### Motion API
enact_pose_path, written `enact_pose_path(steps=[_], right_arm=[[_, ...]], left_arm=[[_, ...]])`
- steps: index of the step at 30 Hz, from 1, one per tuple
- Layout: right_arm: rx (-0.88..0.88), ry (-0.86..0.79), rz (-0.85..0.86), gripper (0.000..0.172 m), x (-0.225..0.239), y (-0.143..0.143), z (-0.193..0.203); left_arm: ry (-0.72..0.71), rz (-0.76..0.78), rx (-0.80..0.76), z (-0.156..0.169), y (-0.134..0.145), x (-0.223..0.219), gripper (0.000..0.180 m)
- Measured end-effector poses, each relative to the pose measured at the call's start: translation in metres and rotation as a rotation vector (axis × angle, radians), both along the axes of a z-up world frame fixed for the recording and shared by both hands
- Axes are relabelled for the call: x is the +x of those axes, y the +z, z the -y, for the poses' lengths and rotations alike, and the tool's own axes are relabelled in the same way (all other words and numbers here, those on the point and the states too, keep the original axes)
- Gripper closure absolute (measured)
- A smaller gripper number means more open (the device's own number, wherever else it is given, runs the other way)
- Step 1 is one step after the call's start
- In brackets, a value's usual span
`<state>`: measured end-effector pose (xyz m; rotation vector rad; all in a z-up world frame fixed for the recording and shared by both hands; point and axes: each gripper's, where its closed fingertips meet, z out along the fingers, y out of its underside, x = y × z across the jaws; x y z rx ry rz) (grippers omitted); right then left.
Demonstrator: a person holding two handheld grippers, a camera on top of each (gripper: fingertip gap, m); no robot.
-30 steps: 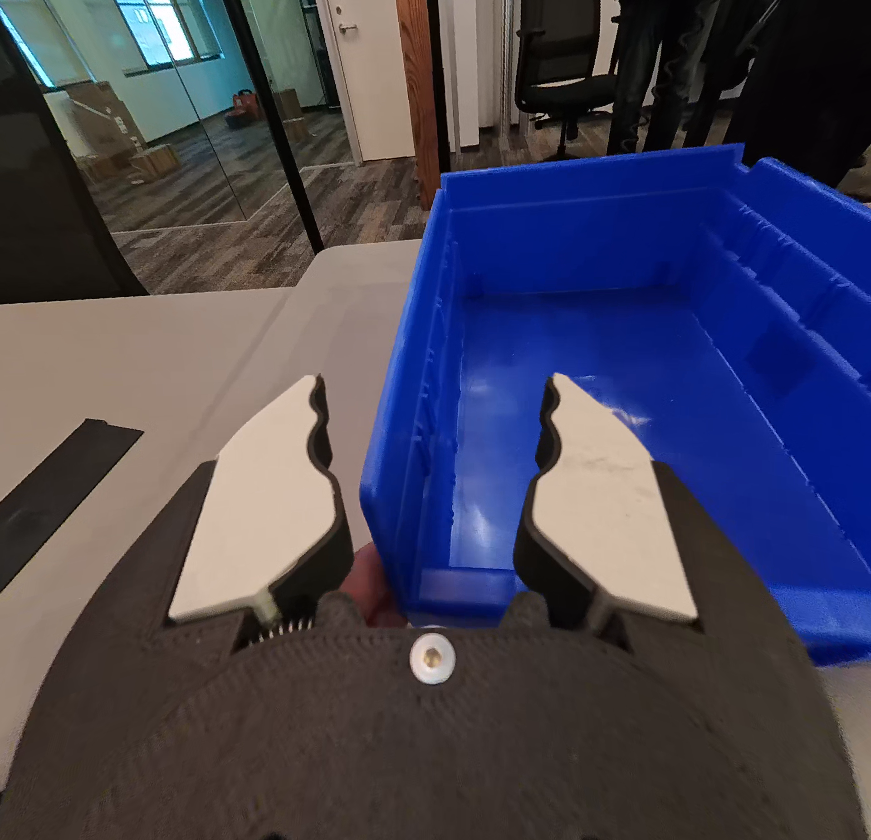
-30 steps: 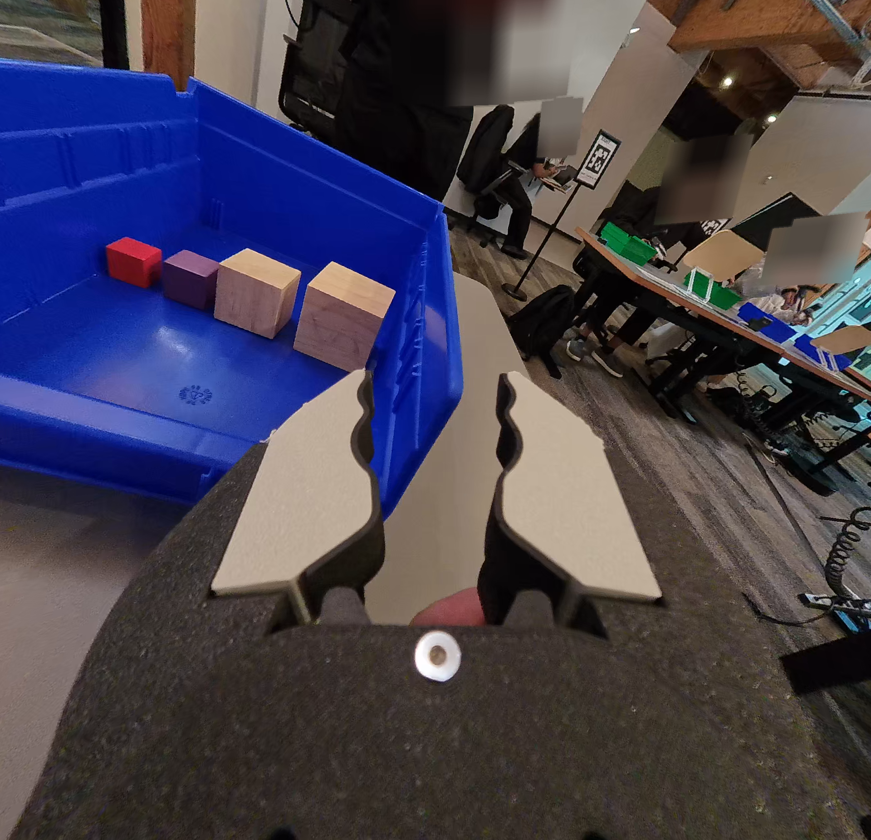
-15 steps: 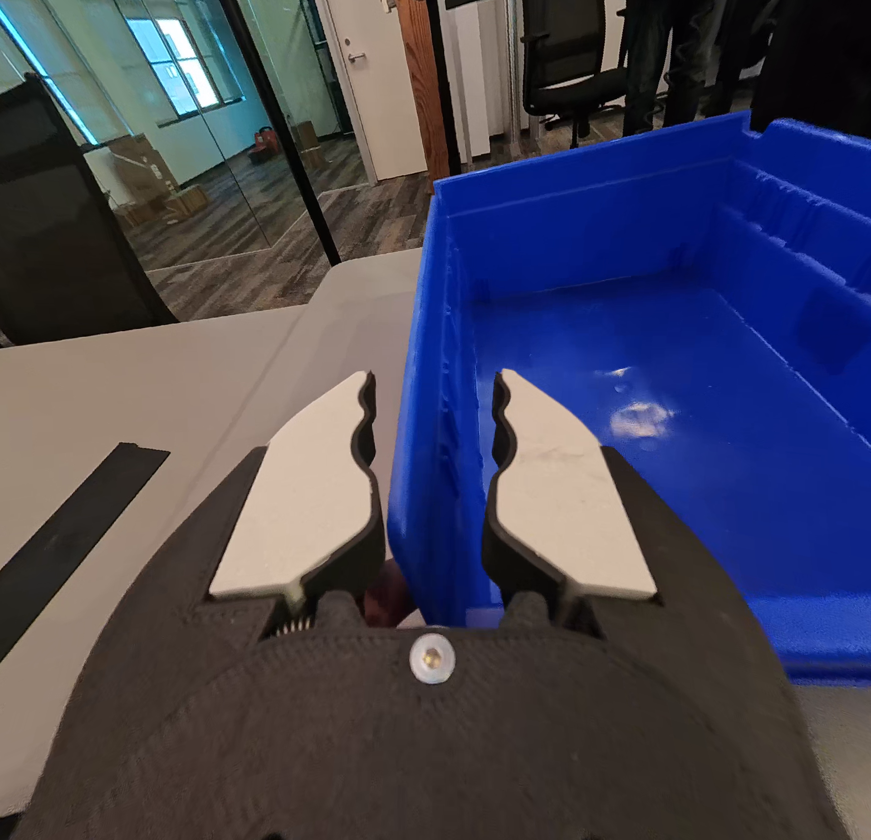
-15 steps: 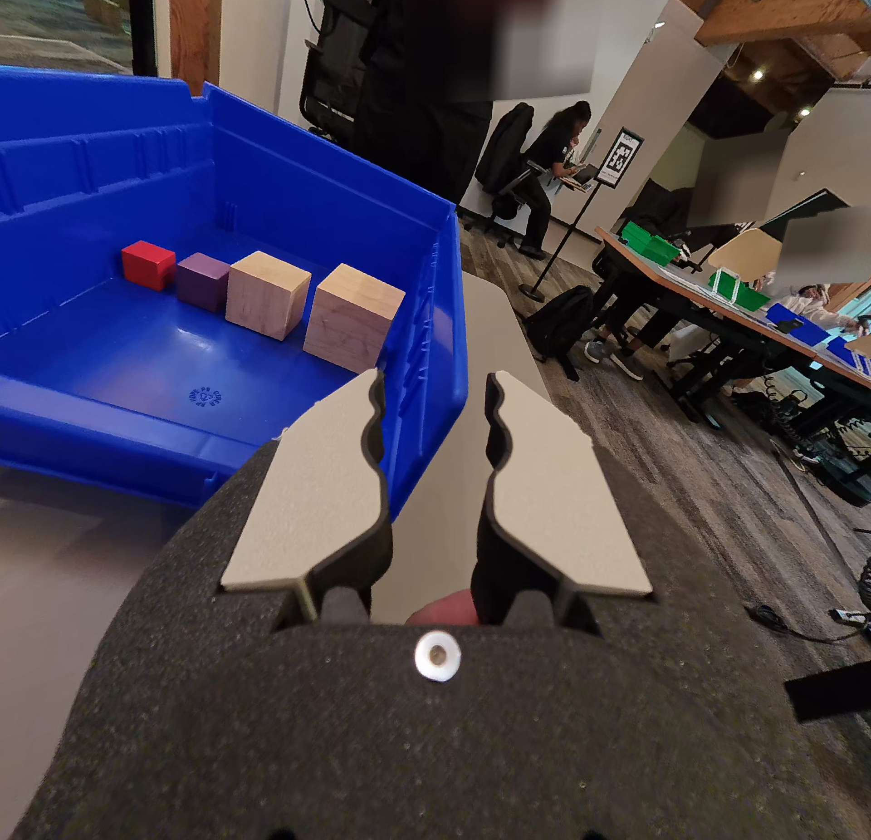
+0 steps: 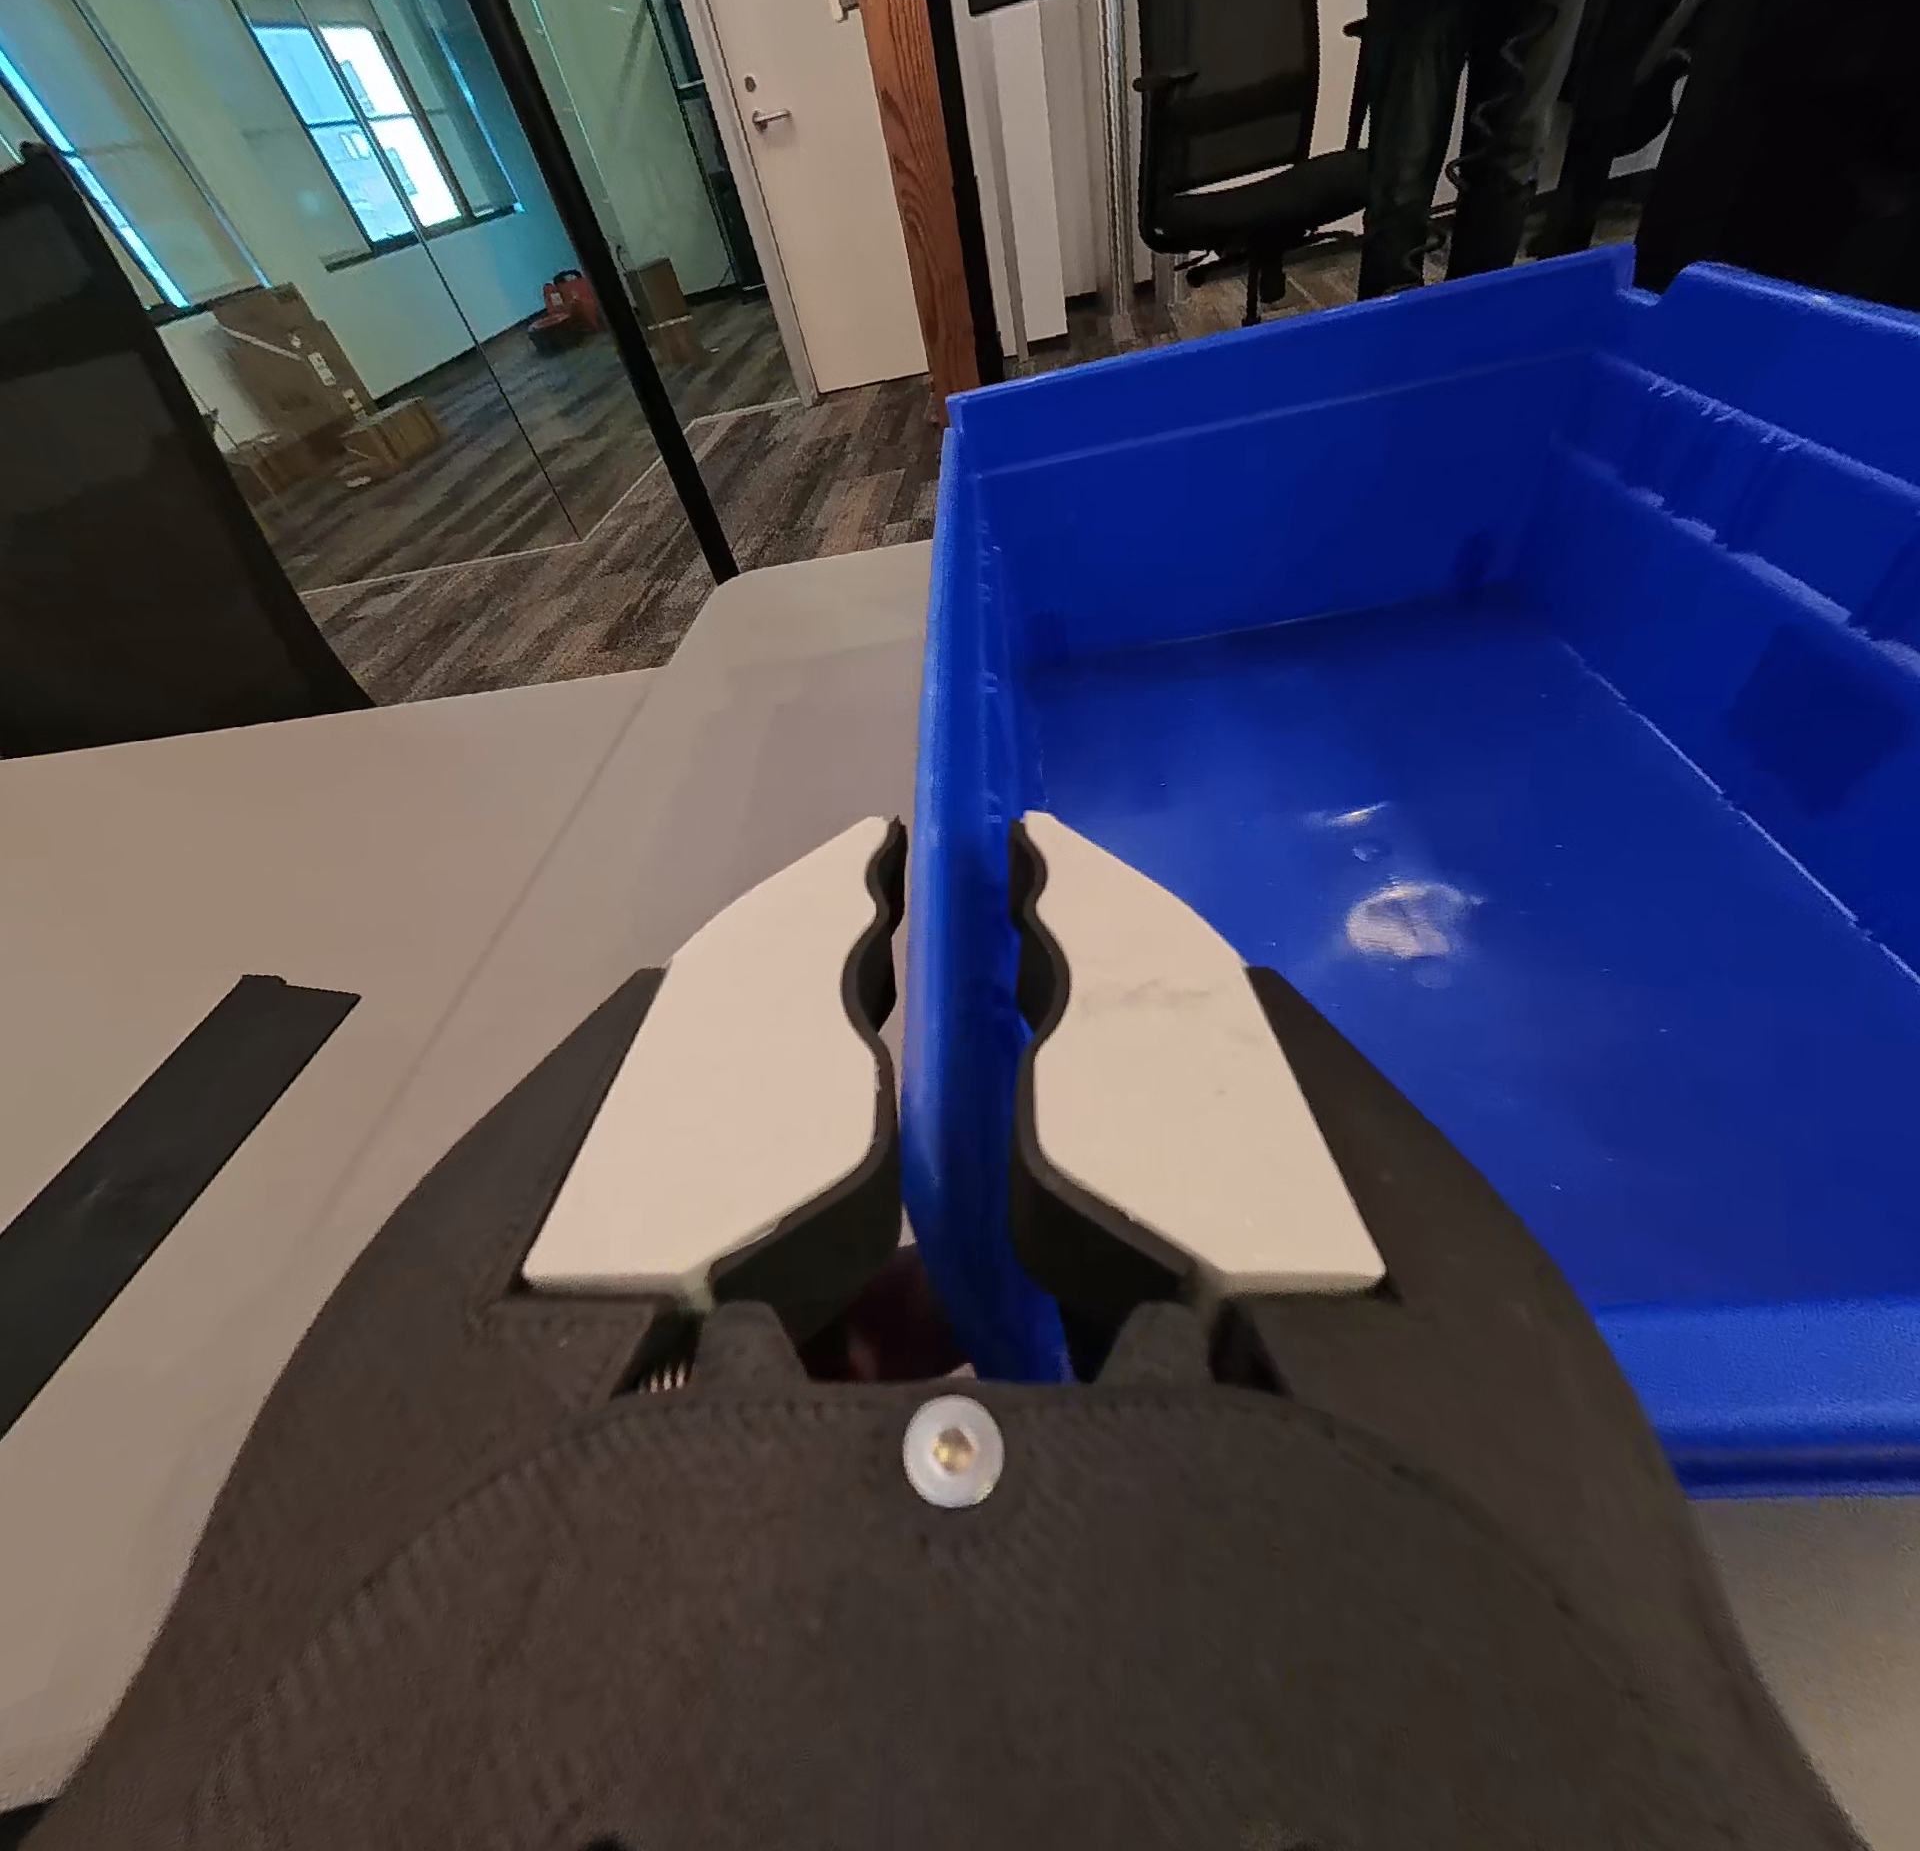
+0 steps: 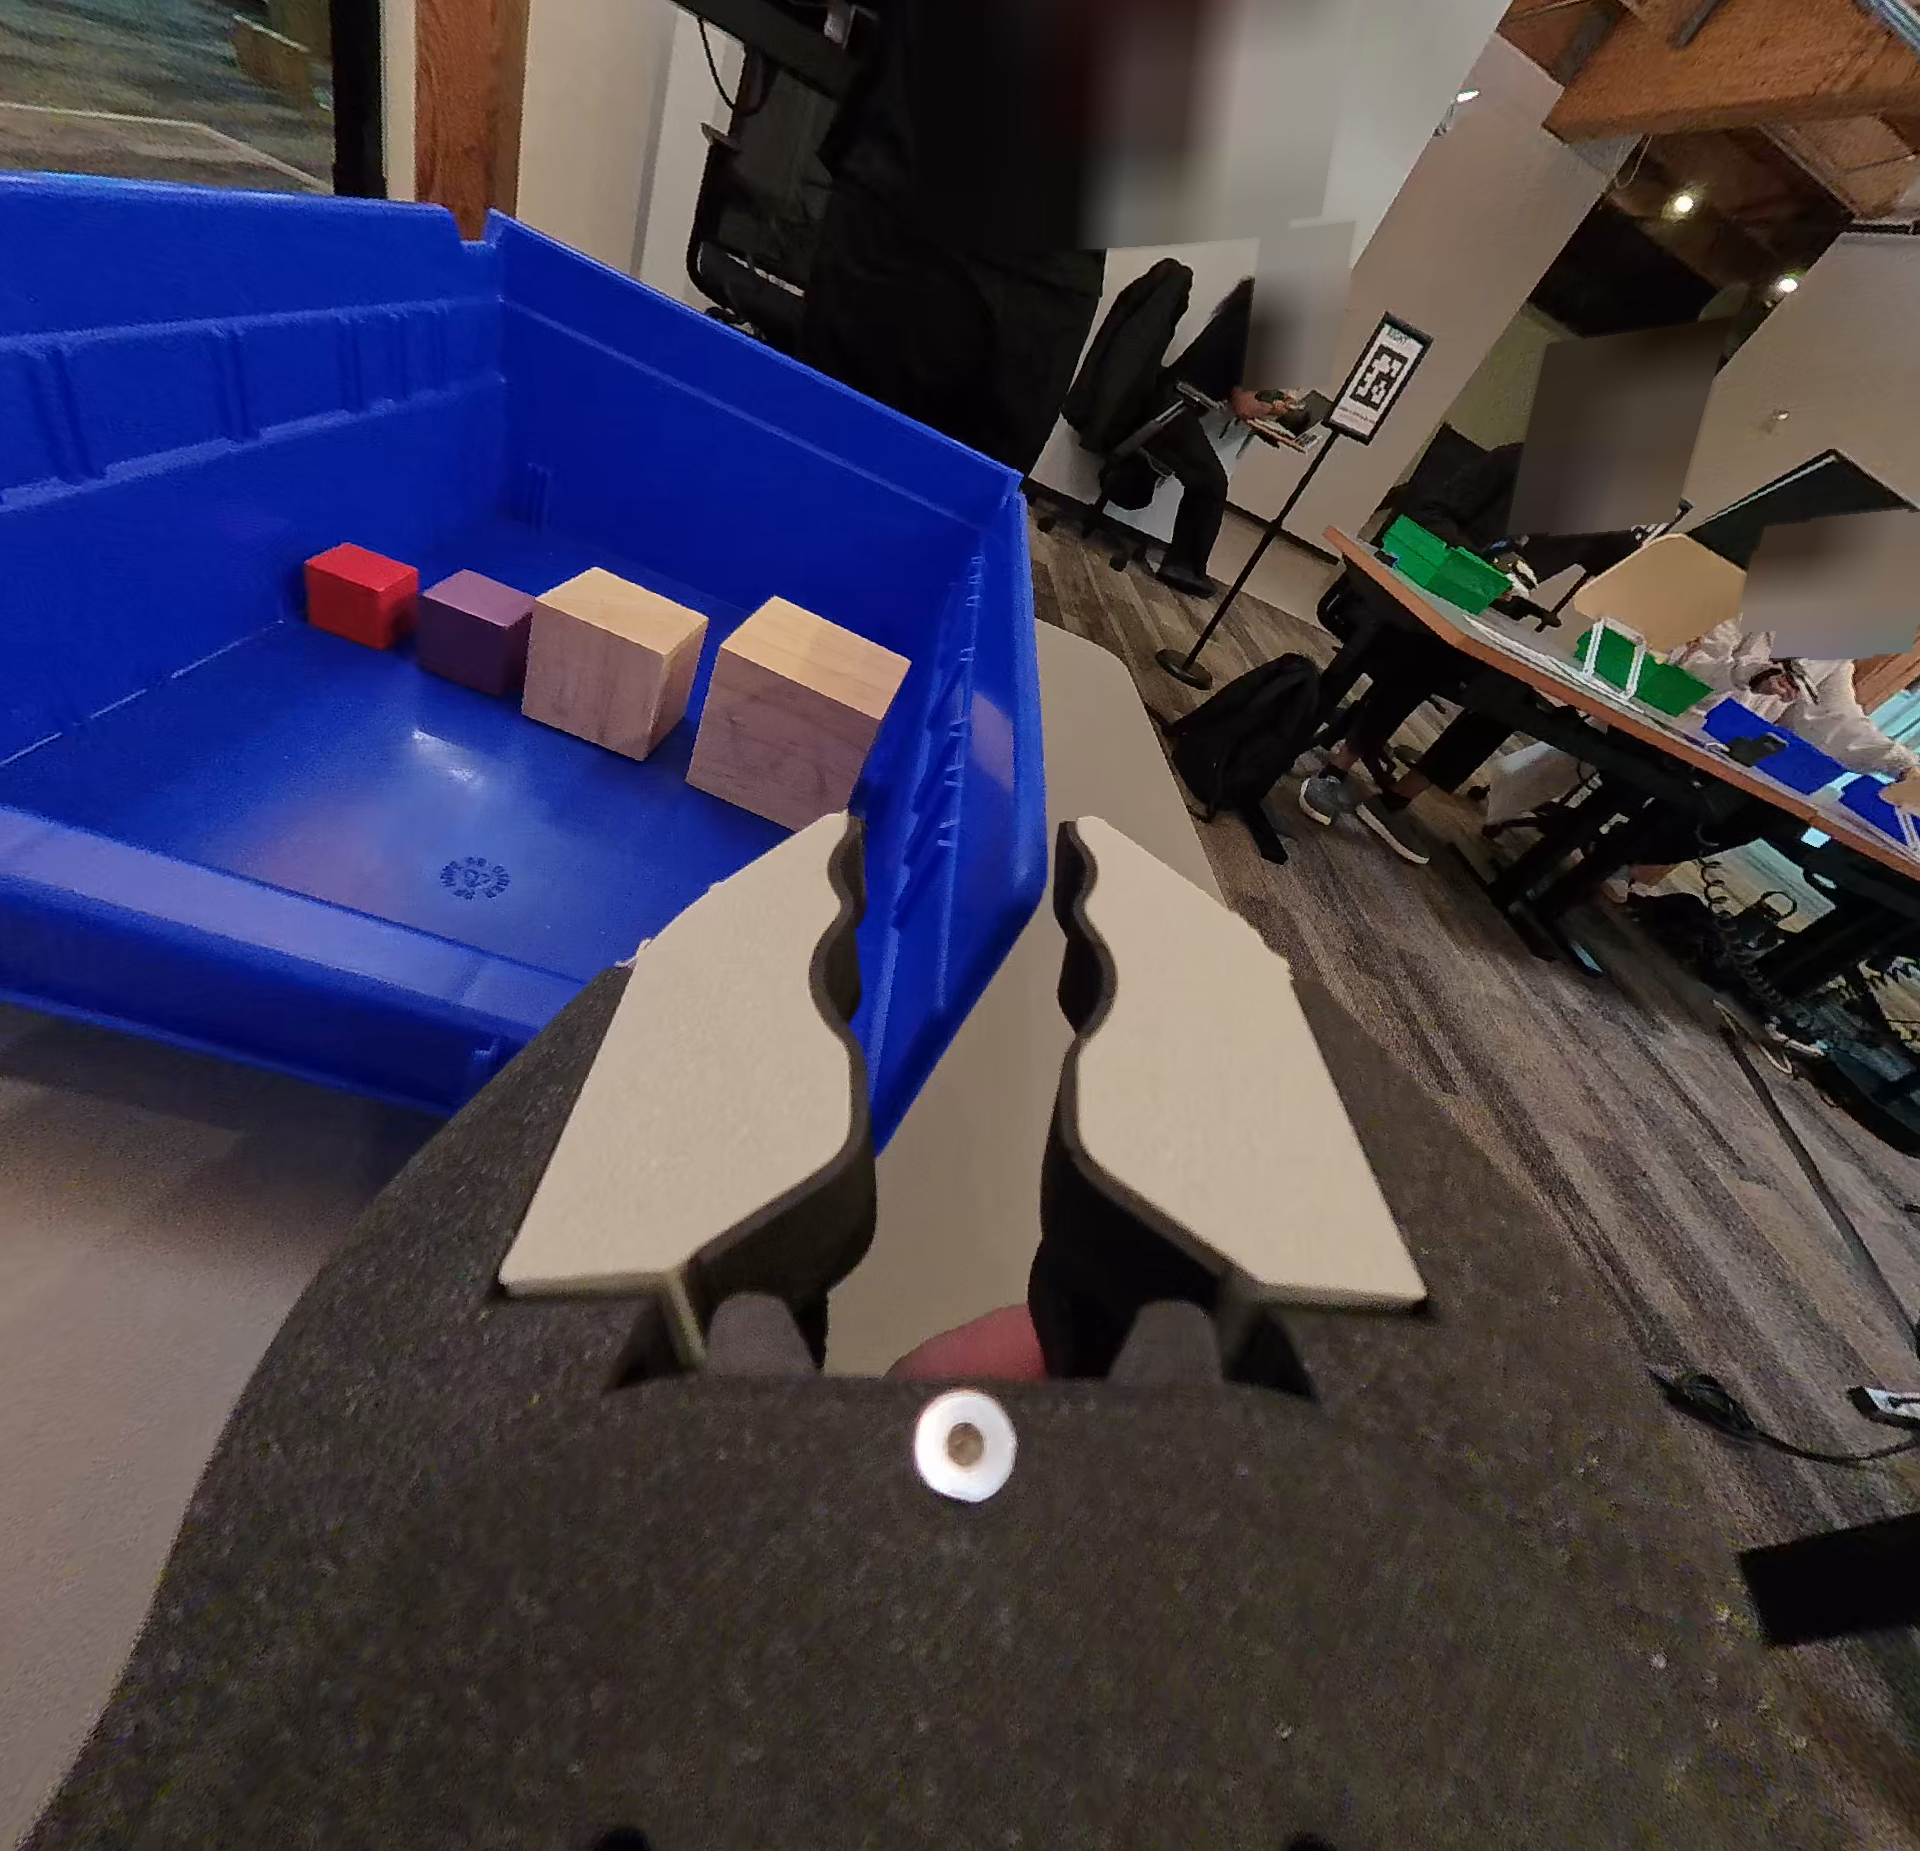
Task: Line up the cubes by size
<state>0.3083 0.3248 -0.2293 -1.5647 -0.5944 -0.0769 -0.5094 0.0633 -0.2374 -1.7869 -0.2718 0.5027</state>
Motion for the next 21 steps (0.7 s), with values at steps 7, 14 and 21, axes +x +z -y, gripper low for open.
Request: enact_pose_path(steps=[7, 14, 21], right_arm=[[0.018, 0.017, 0.005, 0.136, -0.0032, 0.0016, 0.0017], [0.018, 0.014, 0.012, 0.134, -0.0034, 0.0011, 0.0015], [0.019, 0.009, 0.012, 0.134, -0.0027, 0.0013, 0.0011]], left_arm=[[-0.008, 0.003, -0.001, -0.0004, -0.0003, 0.0007, 0.171], [-0.015, 0.005, 0.0, -0.0004, -0.0003, 0.0015, 0.172], [-0.018, 0.008, 0.0, -0.0004, -0.0004, 0.0019, 0.172]])
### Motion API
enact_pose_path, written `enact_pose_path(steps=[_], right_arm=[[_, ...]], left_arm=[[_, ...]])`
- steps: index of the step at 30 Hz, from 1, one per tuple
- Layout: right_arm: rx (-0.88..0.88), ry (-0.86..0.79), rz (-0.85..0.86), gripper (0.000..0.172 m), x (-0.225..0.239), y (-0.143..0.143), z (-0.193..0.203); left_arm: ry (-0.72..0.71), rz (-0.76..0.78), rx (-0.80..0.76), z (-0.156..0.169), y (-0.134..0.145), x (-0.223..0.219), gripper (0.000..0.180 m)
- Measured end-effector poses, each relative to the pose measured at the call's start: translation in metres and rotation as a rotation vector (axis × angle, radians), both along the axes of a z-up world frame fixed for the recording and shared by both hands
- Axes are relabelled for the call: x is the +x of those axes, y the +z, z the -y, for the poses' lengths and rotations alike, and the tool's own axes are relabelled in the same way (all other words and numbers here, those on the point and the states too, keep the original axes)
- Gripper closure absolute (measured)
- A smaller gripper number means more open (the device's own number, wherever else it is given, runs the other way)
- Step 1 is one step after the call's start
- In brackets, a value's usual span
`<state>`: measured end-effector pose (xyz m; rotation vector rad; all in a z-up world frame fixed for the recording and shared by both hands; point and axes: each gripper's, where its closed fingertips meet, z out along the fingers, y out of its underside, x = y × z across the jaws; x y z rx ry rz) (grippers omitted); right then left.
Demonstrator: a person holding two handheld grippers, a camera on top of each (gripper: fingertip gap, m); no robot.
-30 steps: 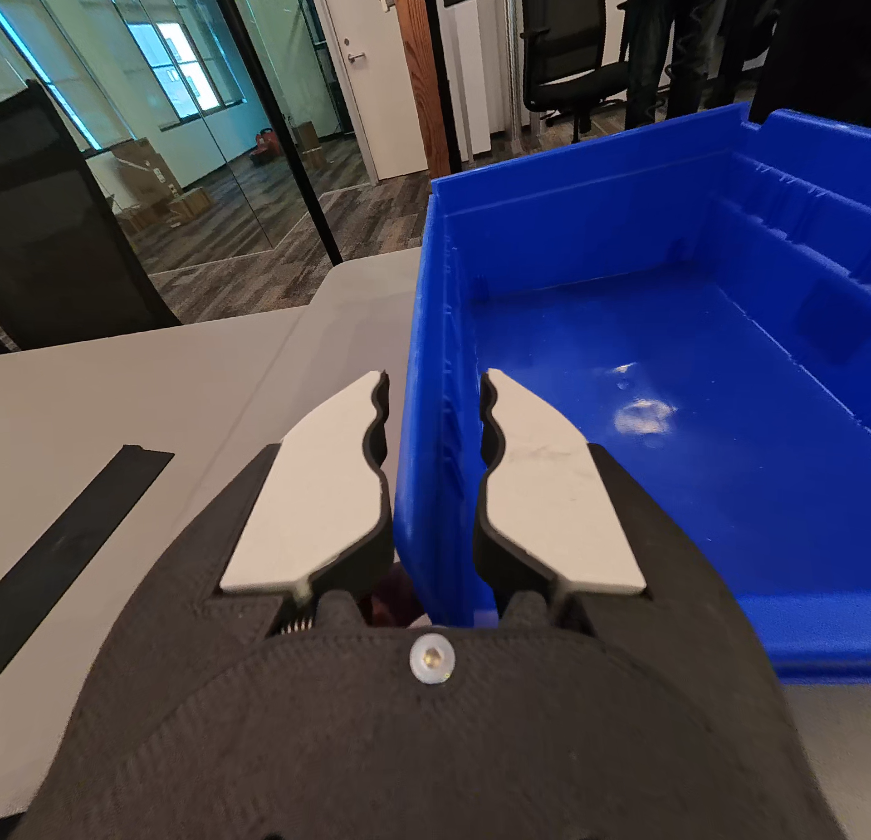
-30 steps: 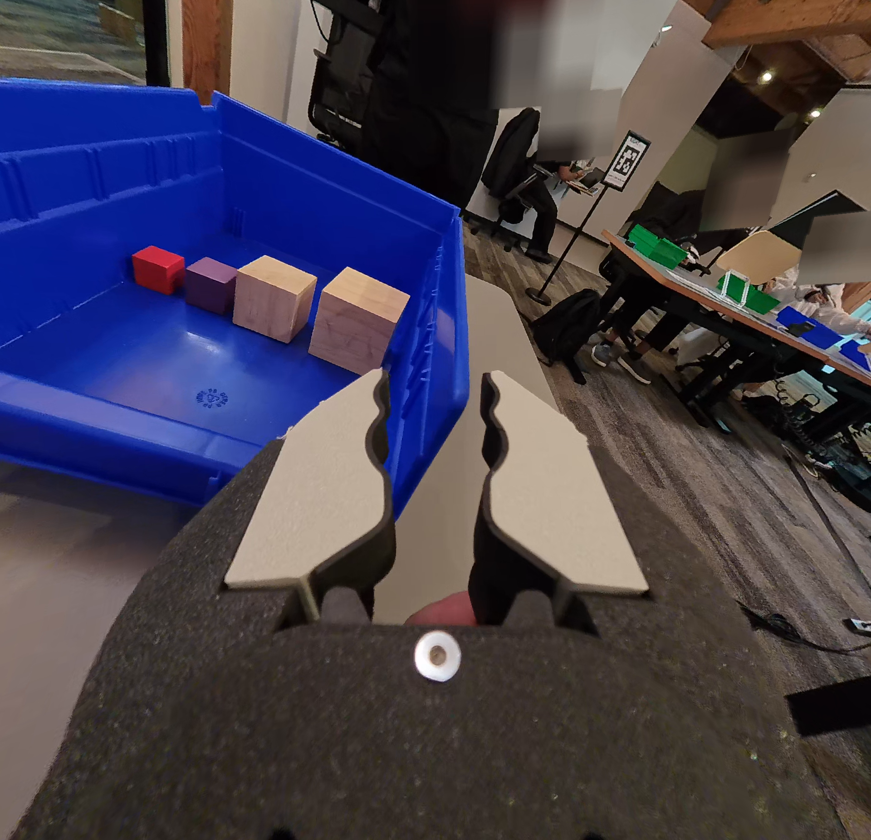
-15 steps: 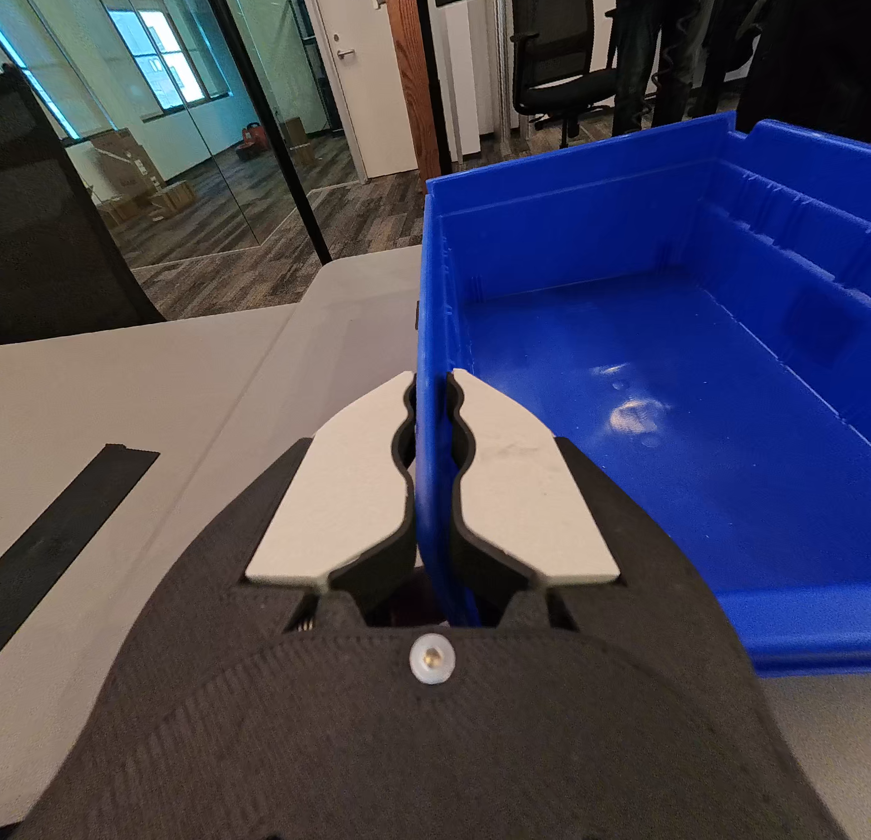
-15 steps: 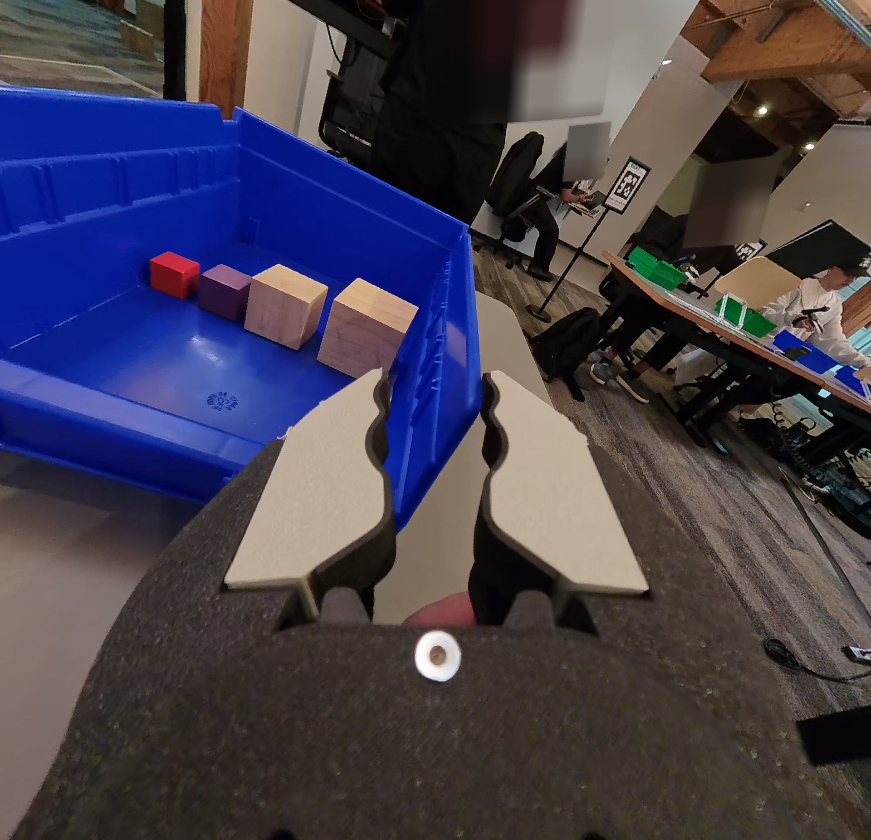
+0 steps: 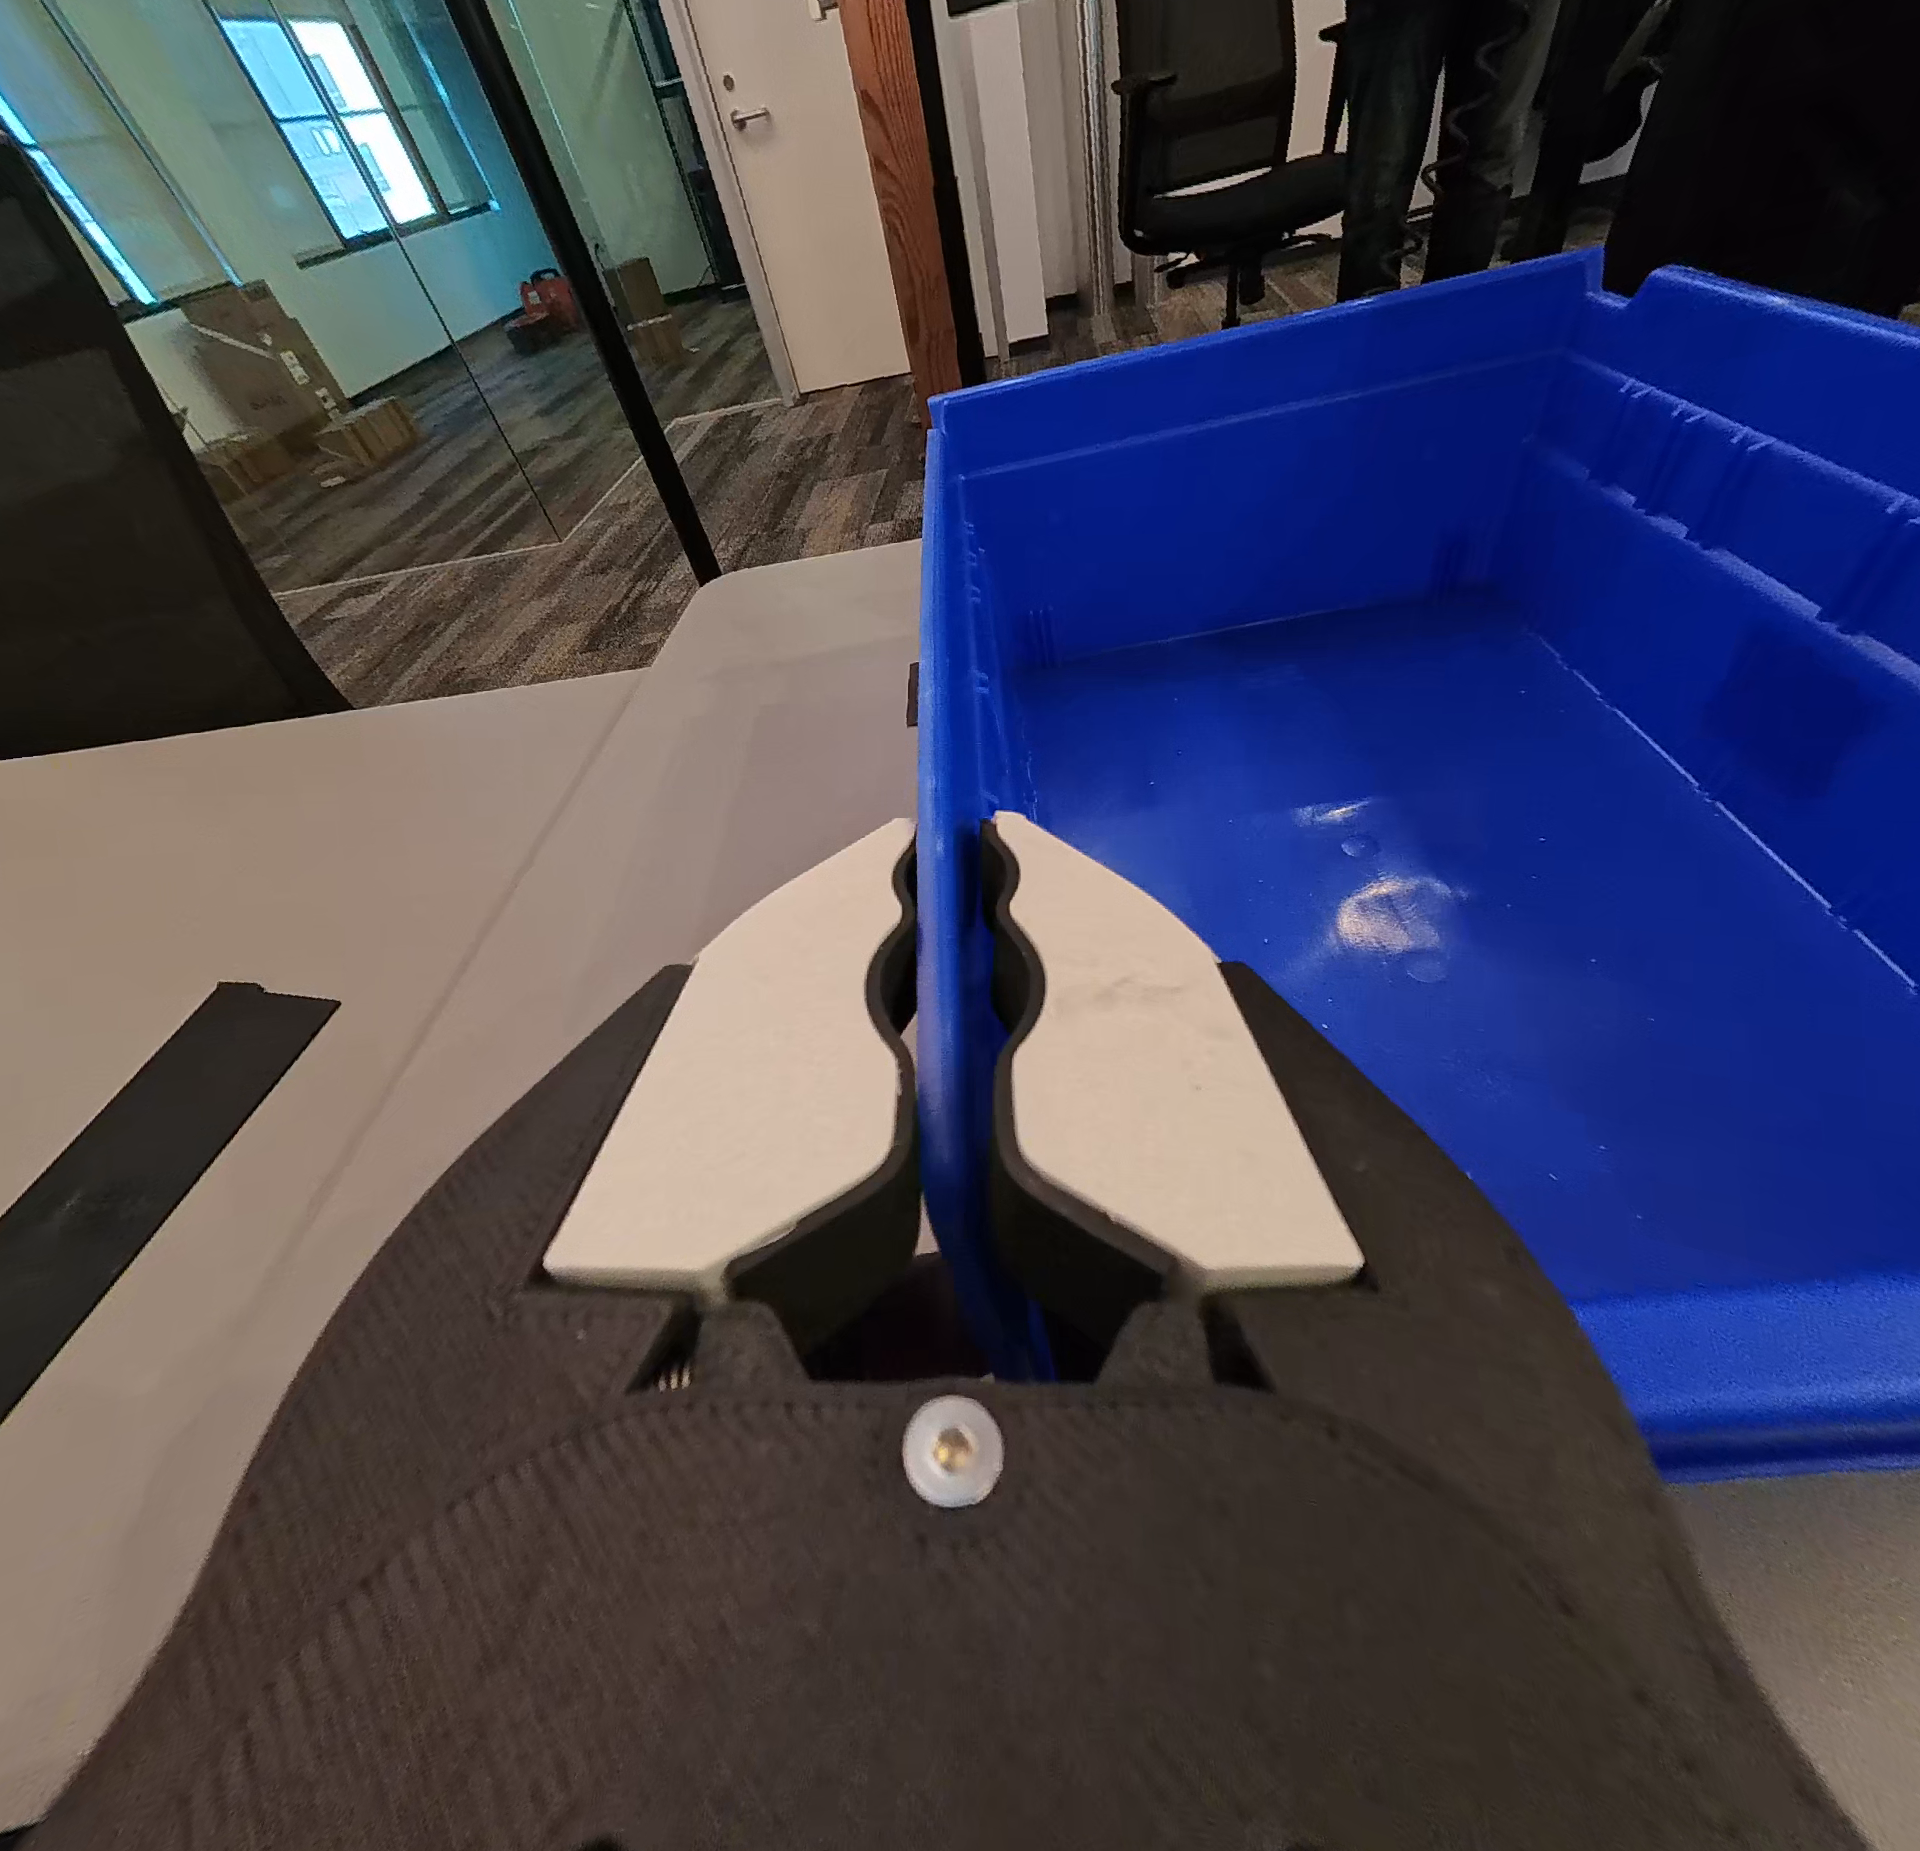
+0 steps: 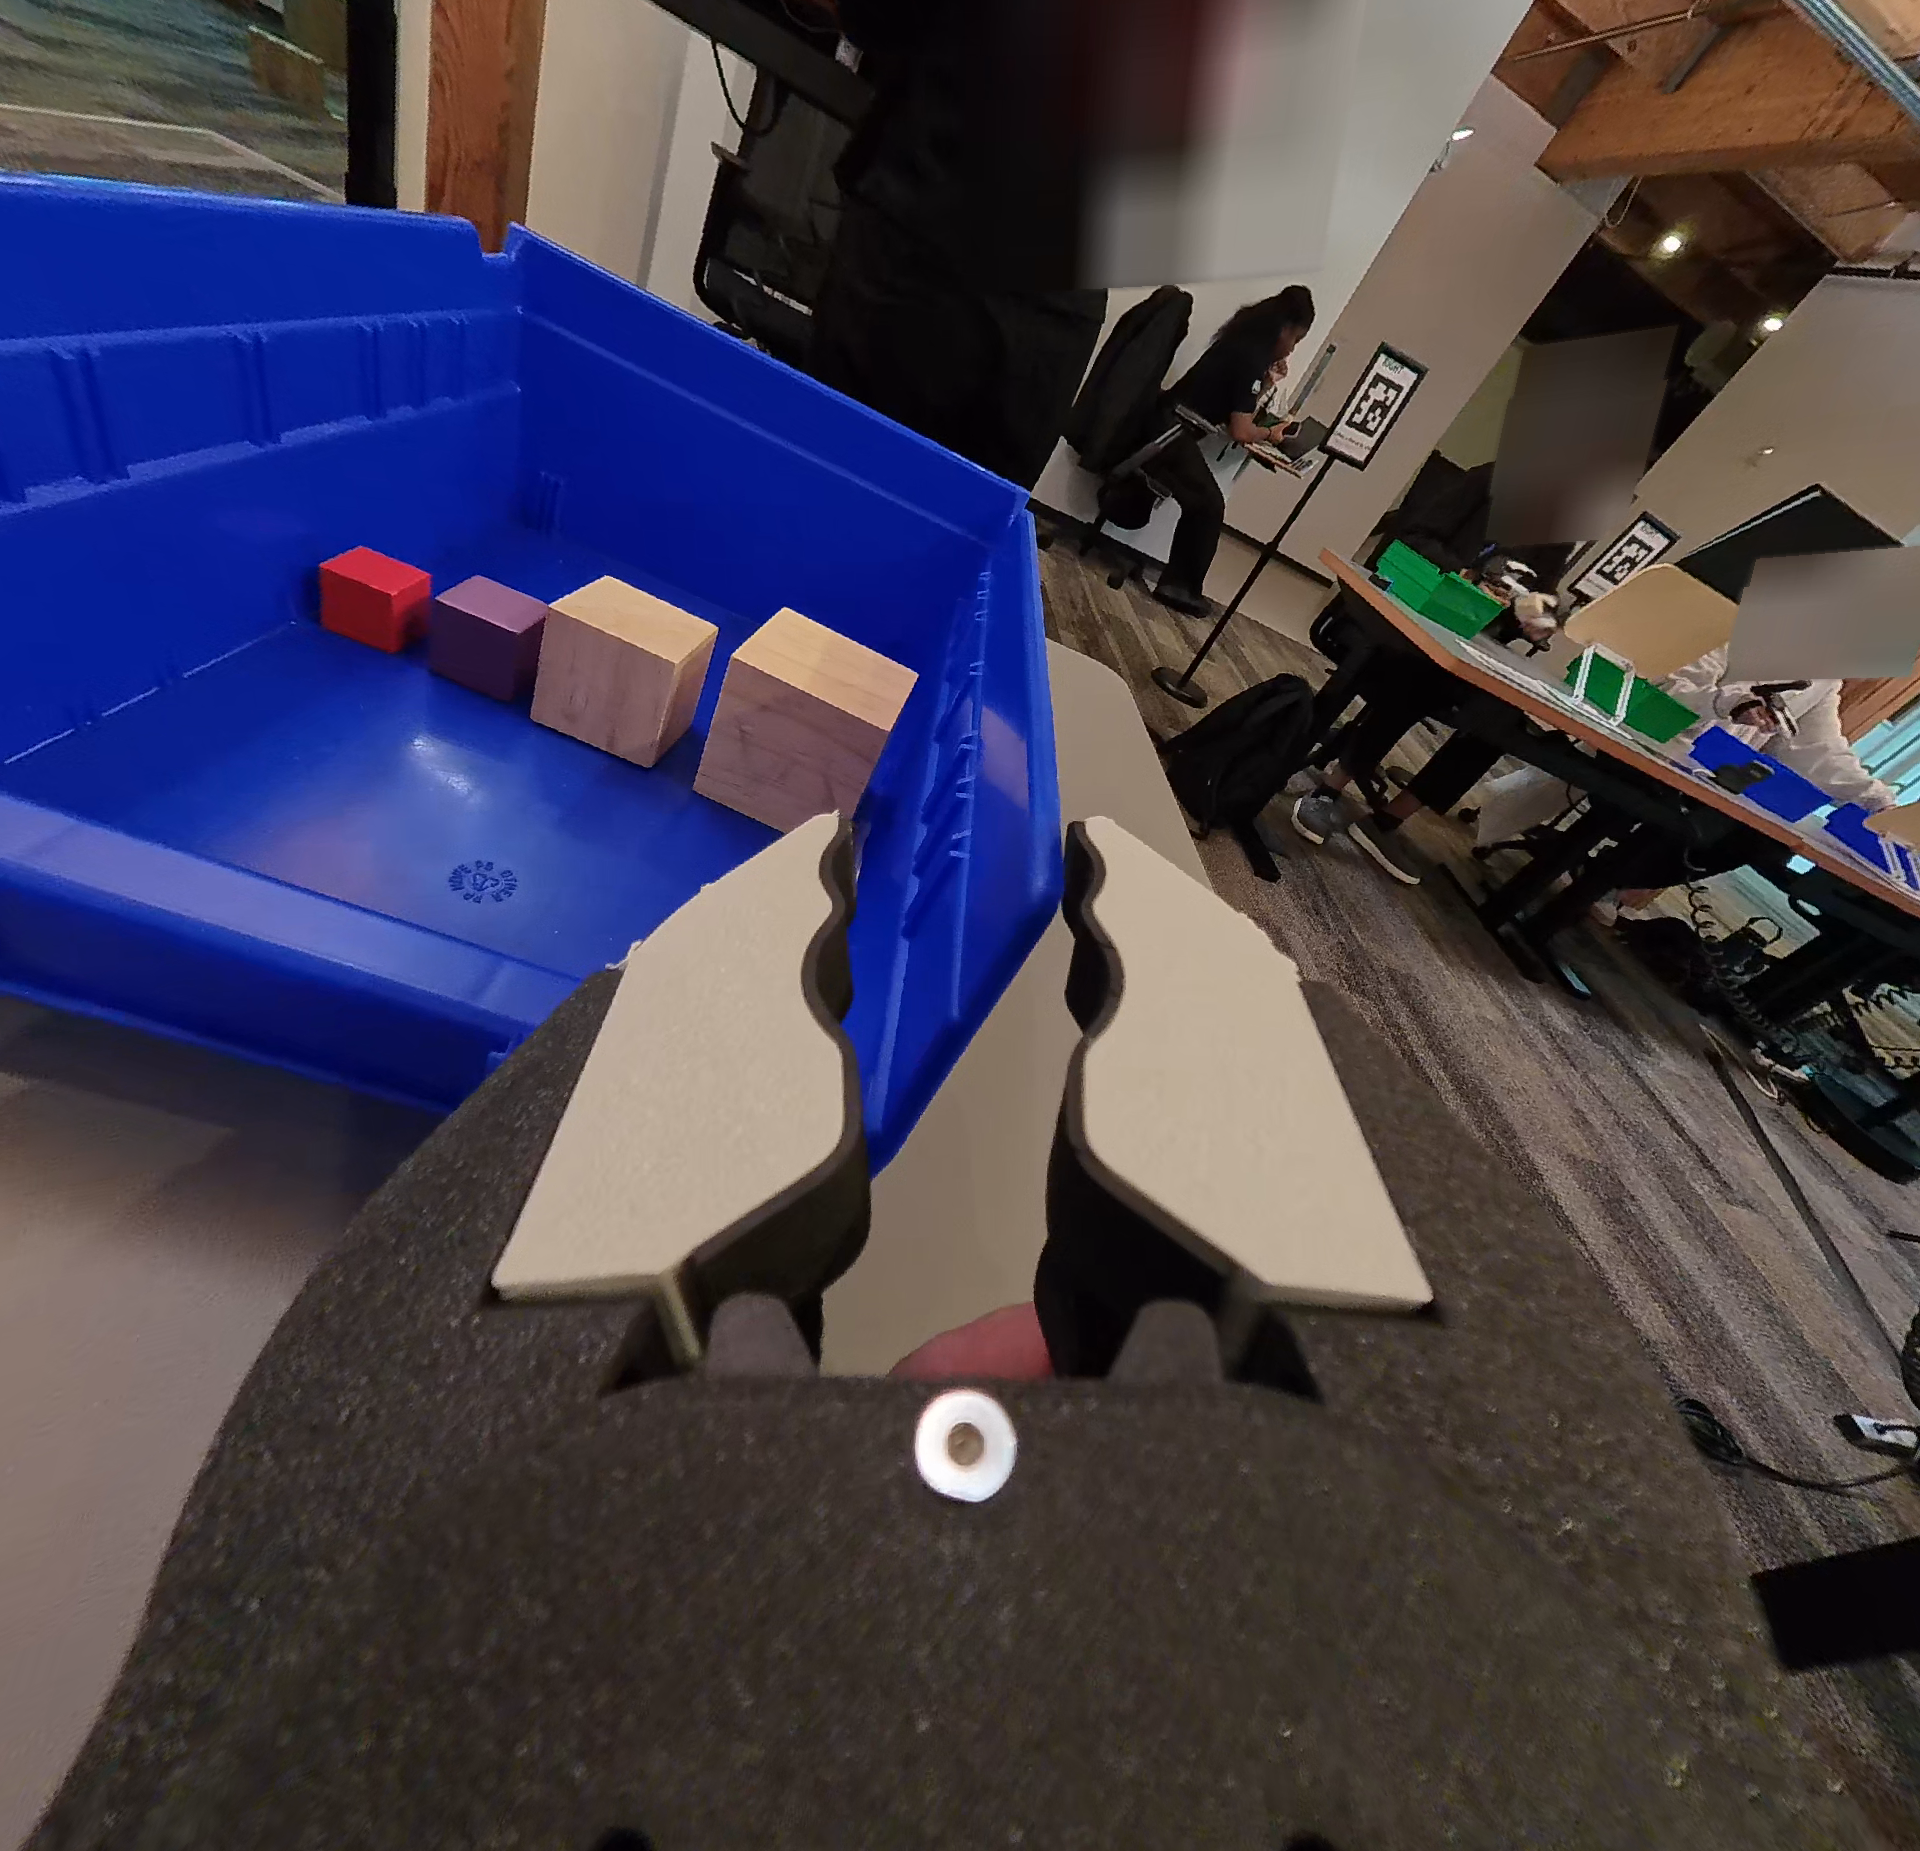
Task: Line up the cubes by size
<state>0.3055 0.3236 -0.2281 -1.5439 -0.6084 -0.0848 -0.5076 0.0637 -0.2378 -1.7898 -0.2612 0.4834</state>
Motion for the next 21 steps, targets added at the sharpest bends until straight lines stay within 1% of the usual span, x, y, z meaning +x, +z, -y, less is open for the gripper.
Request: enact_pose_path(steps=[14, 21], right_arm=[[-0.017, -0.017, -0.007, 0.133, 0.0027, -0.0014, -0.0029], [-0.044, -0.016, -0.006, 0.139, 0.0025, -0.0045, -0.0051]], left_arm=[[-0.001, -0.001, -0.004, 0.0, -0.0005, 0.0005, 0.173], [-0.002, 0.001, -0.005, 0.0001, -0.0007, 0.0005, 0.173]])
